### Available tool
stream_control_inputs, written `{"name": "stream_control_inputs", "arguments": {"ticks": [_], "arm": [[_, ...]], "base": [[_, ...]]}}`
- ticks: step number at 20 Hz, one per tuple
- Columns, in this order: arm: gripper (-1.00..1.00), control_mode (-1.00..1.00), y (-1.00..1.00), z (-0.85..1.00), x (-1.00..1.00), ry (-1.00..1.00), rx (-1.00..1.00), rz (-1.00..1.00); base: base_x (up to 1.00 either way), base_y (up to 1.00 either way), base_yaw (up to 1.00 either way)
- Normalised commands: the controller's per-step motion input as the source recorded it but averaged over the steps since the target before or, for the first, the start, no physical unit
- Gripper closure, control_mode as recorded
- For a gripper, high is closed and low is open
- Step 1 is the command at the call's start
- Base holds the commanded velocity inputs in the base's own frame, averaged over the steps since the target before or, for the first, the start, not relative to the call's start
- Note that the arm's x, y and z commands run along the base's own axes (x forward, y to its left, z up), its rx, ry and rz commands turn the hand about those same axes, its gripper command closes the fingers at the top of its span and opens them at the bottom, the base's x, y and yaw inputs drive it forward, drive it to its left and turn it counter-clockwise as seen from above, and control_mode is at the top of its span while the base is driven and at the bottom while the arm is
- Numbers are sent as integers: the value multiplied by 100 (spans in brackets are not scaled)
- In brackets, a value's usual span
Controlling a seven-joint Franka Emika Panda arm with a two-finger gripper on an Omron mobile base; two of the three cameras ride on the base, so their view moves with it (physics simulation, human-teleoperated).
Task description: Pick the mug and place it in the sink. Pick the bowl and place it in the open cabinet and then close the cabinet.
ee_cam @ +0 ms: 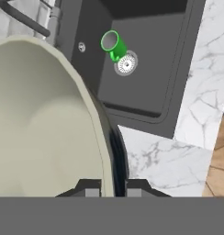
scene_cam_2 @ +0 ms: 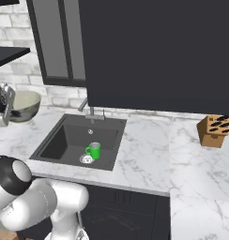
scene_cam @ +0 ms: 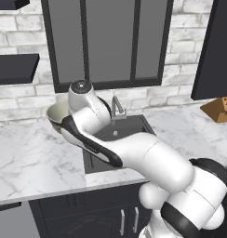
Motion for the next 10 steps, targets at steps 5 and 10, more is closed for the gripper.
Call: {"name": "stream_control_inputs", "arguments": {"ticks": [5,10], "arm": [[100,-100,-28,44,-27,0,7,-5],[100,-100,-45,2,-26,0,4,0]], "base": [[0,0,0],[0,0,0]]}}
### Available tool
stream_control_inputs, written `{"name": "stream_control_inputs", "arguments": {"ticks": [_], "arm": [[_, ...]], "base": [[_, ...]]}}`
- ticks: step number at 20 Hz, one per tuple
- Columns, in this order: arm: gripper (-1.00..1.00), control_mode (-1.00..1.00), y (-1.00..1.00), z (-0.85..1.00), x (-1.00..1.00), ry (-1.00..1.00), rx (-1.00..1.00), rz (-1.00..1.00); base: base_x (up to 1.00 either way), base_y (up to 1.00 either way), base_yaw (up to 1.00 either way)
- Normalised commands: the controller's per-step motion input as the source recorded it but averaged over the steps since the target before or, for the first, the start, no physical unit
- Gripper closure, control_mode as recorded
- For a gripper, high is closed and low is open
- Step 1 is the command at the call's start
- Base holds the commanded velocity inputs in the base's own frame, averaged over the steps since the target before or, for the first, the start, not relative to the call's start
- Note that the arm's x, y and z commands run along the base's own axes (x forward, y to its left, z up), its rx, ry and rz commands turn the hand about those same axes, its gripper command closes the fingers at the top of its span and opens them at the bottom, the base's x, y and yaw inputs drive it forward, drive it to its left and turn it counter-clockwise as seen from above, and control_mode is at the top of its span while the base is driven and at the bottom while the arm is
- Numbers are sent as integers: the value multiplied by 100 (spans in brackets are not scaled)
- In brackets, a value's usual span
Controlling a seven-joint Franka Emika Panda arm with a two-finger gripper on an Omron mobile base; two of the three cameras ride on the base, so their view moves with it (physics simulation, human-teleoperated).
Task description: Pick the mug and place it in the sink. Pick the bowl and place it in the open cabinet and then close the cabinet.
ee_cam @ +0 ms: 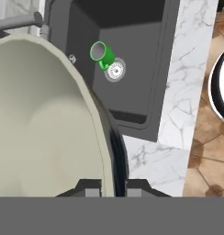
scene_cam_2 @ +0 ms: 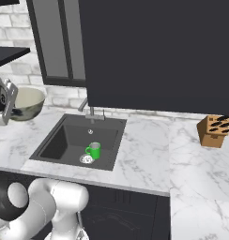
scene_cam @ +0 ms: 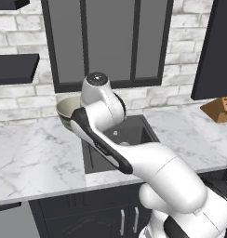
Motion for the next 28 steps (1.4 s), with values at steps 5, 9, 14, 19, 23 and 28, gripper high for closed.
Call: {"name": "stream_control_inputs", "arguments": {"ticks": [5,9,14,19,23,28], "arm": [[100,-100,-40,0,-16,-3,1,0],[100,-100,-39,0,-10,-8,0,0],[100,-100,-33,0,-13,-9,0,0],[100,100,-13,0,-8,-4,0,0],[100,100,0,0,0,0,0,0],[100,100,0,0,0,0,0,0]], "base": [[0,0,0],[0,0,0],[0,0,0],[-9,-11,0],[-53,-5,0],[-81,0,0]]}}
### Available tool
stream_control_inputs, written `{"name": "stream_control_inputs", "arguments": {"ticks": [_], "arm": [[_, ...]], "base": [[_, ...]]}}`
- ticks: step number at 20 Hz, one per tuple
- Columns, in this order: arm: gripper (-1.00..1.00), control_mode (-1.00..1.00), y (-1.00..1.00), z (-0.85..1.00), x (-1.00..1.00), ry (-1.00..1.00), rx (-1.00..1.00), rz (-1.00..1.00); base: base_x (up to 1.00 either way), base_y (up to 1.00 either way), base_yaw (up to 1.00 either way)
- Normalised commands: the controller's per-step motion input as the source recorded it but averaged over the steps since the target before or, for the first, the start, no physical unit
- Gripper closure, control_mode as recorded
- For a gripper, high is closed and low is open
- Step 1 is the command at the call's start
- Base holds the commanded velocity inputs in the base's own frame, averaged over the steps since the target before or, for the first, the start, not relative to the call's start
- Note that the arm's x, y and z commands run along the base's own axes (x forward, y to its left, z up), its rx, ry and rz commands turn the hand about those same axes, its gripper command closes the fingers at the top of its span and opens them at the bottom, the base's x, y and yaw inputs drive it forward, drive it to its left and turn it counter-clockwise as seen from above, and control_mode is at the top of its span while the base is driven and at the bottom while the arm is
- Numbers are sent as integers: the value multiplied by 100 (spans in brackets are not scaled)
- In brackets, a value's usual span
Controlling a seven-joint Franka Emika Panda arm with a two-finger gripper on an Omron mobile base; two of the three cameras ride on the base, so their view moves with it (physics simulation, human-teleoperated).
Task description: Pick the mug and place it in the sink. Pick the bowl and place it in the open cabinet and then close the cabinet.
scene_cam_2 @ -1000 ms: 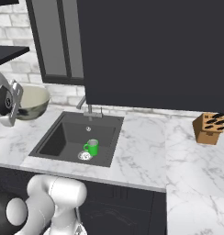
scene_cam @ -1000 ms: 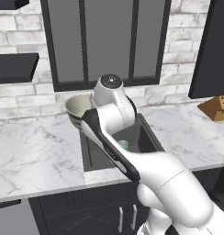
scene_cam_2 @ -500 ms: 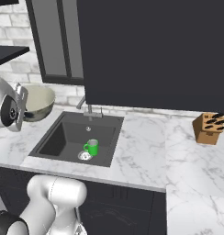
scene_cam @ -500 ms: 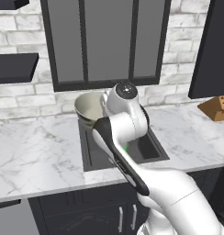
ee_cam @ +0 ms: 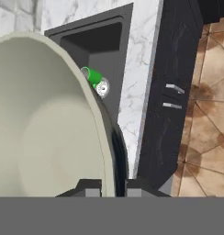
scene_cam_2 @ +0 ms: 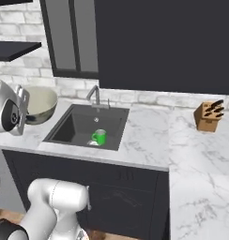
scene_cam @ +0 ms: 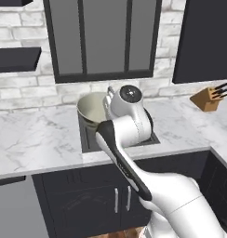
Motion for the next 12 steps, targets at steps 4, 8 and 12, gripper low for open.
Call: {"name": "stream_control_inputs", "arguments": {"ticks": [4,8,12], "arm": [[100,100,0,0,0,0,0,0],[100,100,0,0,0,0,0,0],[100,100,0,0,0,0,0,0]], "base": [[-92,11,0],[-90,5,0],[-20,-3,-18]]}}
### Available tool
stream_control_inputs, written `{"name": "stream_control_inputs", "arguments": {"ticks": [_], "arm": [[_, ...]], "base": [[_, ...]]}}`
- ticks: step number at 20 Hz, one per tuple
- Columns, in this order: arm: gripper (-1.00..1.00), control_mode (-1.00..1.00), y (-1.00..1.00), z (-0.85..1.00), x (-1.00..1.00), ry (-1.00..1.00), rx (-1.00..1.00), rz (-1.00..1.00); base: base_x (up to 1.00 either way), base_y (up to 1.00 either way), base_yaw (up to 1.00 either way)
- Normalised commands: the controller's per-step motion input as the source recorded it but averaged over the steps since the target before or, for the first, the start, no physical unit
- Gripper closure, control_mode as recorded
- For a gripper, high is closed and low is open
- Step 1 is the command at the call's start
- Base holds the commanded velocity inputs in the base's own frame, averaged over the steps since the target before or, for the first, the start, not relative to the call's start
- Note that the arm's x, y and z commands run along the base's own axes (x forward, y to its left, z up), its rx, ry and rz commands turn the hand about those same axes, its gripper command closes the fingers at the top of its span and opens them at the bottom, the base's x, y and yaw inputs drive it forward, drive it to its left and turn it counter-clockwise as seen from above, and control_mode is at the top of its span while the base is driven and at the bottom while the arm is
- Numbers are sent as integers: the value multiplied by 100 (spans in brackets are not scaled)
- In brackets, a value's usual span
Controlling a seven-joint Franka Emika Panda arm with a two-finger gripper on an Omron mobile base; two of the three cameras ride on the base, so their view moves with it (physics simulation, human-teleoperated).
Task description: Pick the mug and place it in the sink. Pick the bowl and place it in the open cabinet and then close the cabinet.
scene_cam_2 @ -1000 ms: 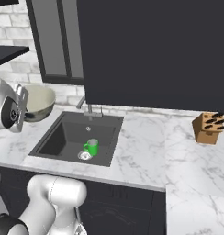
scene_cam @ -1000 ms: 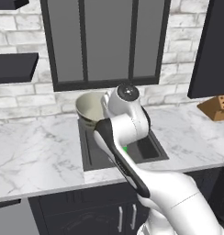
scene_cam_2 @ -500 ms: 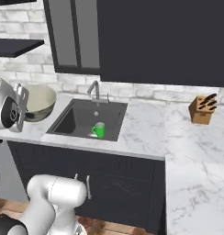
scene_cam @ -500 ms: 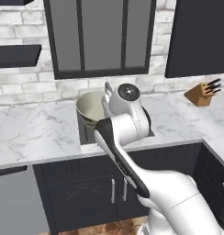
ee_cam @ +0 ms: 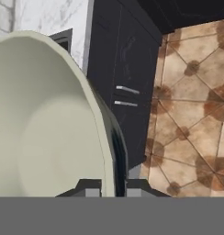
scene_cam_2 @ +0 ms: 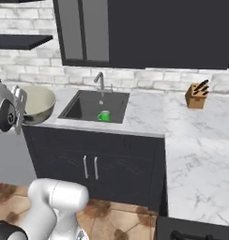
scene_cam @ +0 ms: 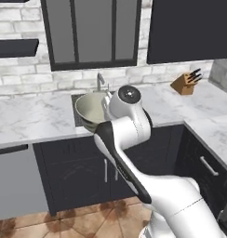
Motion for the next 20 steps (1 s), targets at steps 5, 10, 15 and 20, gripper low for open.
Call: {"name": "stream_control_inputs", "arguments": {"ticks": [5,10,15,20], "arm": [[100,100,0,0,0,0,0,0],[100,100,0,0,0,0,0,0],[100,100,0,0,0,0,0,0],[100,100,0,0,0,0,0,0]], "base": [[-7,-2,-32],[-11,0,-38],[-16,-6,-39],[-6,-11,-42]]}}
